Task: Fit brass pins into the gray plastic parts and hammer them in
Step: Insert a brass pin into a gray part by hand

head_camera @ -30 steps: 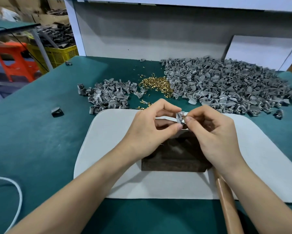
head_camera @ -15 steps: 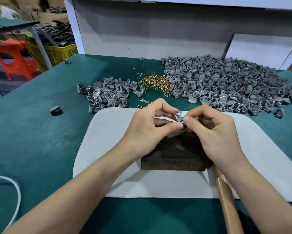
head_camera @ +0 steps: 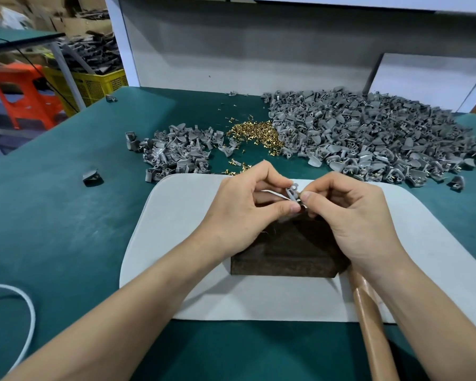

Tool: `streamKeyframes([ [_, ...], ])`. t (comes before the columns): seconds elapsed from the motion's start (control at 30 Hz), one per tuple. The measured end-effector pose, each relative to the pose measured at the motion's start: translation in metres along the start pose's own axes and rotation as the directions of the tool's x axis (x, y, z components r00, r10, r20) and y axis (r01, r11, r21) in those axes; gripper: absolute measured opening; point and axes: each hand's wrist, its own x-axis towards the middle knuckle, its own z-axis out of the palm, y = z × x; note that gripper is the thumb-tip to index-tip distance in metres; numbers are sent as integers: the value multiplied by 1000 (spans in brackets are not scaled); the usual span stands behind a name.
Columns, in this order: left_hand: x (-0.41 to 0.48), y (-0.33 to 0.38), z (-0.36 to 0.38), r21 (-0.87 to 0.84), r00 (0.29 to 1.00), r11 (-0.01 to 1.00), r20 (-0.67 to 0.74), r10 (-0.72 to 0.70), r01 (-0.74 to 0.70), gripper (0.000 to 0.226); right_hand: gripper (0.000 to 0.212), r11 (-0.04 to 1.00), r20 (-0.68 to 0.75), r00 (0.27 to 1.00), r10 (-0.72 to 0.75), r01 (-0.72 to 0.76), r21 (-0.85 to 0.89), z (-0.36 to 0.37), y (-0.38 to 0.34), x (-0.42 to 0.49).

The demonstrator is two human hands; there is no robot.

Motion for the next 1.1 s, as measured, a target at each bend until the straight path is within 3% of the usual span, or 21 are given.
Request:
streamKeyframes([
  [0.83, -1, 1, 2, -6, 1000, 1000, -5, -28, 28, 32, 16, 998, 60, 996, 64, -65, 7, -4, 1, 1],
  [0.93, -2, 3, 3, -34, 1000, 999, -13, -26, 25, 31, 17, 994, 87, 992, 93, -97, 41, -6, 0, 3],
  [1.1, -4, 6, 3, -35, 1000, 999, -7, 5, -5, 29, 20, 938, 112, 975, 190, -214, 272, -9, 0, 6],
])
